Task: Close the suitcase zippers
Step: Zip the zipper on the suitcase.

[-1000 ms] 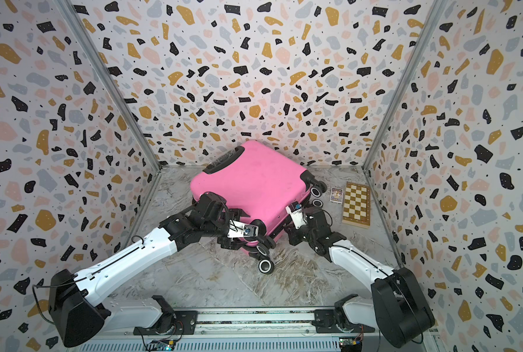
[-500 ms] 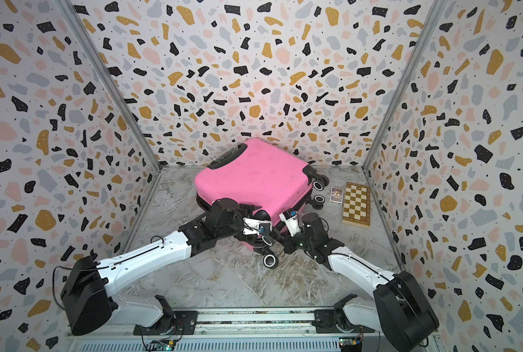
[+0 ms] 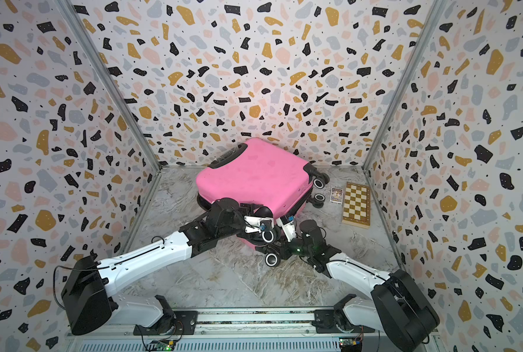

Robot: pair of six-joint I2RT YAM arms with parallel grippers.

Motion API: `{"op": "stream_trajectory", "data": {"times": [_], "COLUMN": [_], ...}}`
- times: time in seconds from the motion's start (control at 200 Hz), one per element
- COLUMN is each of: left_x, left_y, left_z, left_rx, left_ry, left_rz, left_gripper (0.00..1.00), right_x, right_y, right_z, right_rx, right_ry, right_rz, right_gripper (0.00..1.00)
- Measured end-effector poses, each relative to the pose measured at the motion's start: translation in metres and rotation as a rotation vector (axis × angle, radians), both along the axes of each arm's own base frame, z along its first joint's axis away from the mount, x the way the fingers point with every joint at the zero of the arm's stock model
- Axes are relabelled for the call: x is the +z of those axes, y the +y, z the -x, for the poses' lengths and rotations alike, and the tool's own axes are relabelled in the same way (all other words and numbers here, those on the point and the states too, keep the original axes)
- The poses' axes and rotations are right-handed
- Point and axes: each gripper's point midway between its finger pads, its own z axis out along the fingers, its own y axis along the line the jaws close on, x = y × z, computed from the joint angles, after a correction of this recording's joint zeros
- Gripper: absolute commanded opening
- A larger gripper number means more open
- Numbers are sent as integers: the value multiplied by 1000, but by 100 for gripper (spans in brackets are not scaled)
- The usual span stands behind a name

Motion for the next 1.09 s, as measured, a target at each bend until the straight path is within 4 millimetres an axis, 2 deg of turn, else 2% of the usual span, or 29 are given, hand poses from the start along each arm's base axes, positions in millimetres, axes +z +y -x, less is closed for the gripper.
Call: {"op": "stream_trajectory", "data": {"times": [0.105, 0.19, 0.241, 0.366, 0.411, 0.471, 0.541, 0.641, 0.717, 0.812, 0.907, 0.947, 1.092], "left_x": [1, 10, 22, 66, 79, 94, 110, 133, 141, 133, 115, 106, 97], "left_y": [6, 14, 18, 29, 34, 44, 60, 86, 107, 134, 157, 168, 184], "left_z": [1, 12, 21, 38, 38, 28, -1, -62, -105, -149, -185, -208, -266], "left_rx": [28, 16, -6, -38, -23, 45, 180, 426, 581, 744, 856, 901, 948], "left_ry": [44, 80, 103, 132, 148, 179, 227, 301, 346, 397, 443, 459, 483], "left_rz": [19, 28, 38, 123, 166, 236, 309, 419, 489, 535, 542, 542, 569], "left_gripper": [100, 100, 100, 100, 100, 100, 100, 100, 98, 95, 90, 87, 76], "right_x": [-3, -4, -6, -8, -8, -8, -9, -9, -9, -10, -10, -10, -10], "right_y": [-2, -5, -9, -15, -16, -16, -17, -17, -17, -17, -16, -16, -14], "right_z": [1, -2, -4, -6, -6, -6, -6, -6, -5, -5, -5, -4, -3], "right_rx": [-18, -37, -53, -72, -73, -71, -69, -65, -61, -58, -55, -52, -45], "right_ry": [8, 12, 20, 28, 26, 22, 17, 10, 3, -2, -6, -8, -12], "right_rz": [7, 9, 10, 10, 10, 14, 17, 20, 25, 29, 32, 33, 41], "right_gripper": [0, 0, 0, 0, 0, 0, 0, 0, 0, 0, 0, 0, 0]}}
